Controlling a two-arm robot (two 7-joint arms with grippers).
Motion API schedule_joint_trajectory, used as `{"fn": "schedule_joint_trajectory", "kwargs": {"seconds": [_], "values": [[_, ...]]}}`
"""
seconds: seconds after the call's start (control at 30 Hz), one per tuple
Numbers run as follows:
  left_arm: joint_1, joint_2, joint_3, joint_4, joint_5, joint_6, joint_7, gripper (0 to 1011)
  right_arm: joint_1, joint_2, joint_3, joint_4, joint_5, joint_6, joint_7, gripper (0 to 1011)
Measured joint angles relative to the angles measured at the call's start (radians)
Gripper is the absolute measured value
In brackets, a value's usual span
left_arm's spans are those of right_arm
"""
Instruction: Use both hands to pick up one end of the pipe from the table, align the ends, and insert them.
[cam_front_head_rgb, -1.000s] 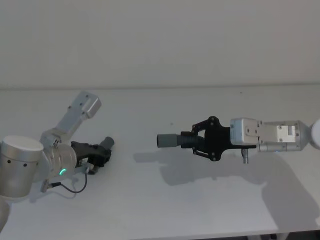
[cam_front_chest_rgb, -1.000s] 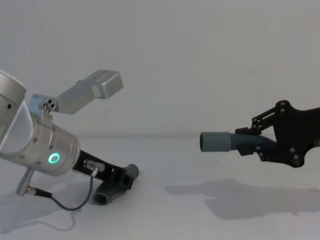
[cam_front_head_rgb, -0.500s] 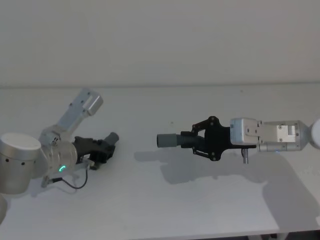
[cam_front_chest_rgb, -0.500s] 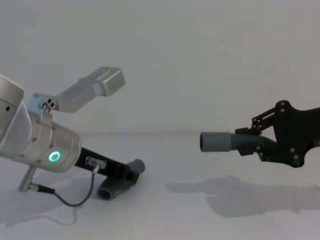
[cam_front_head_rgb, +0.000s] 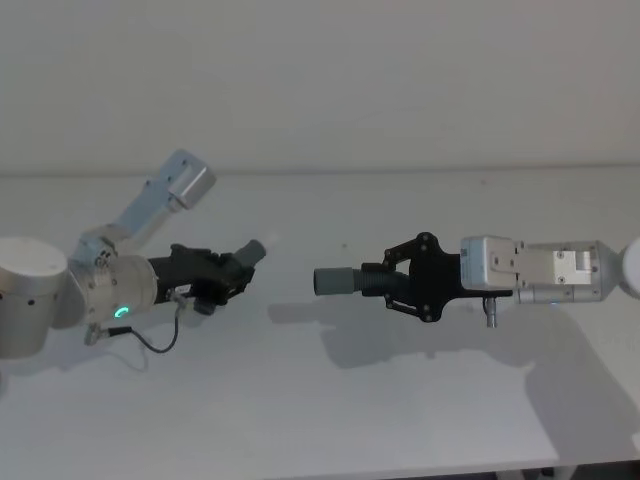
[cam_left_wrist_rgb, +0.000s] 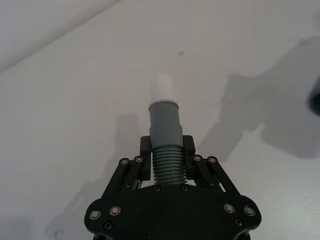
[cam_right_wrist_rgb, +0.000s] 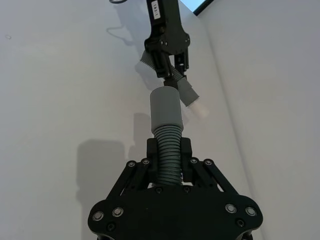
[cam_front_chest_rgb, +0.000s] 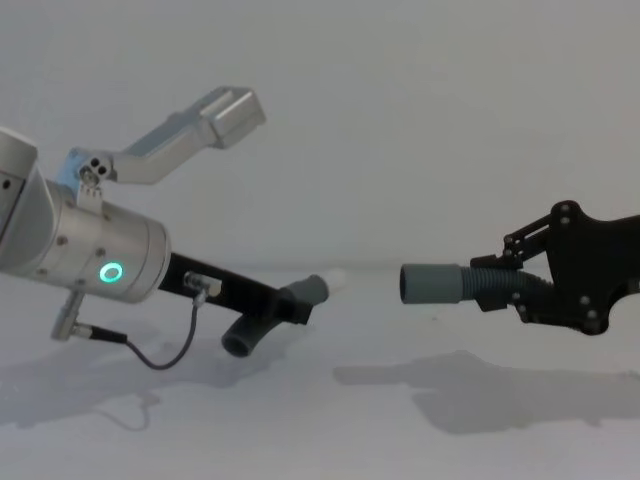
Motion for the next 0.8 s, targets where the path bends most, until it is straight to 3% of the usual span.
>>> {"fn": "schedule_joint_trajectory", "kwargs": {"seconds": [0.33,0.8], "values": [[-0.055,0.034,0.027,0.032,-0.036,-0.090,-0.162,331,0.000,0.000,0.000,0.000,0.000,0.000,0.000,233],[-0.117,0.096,0.056,0.046,-0.091,-0.162,-0.387,331,0.000,0.000,0.000,0.000,0.000,0.000,0.000,233]]}}
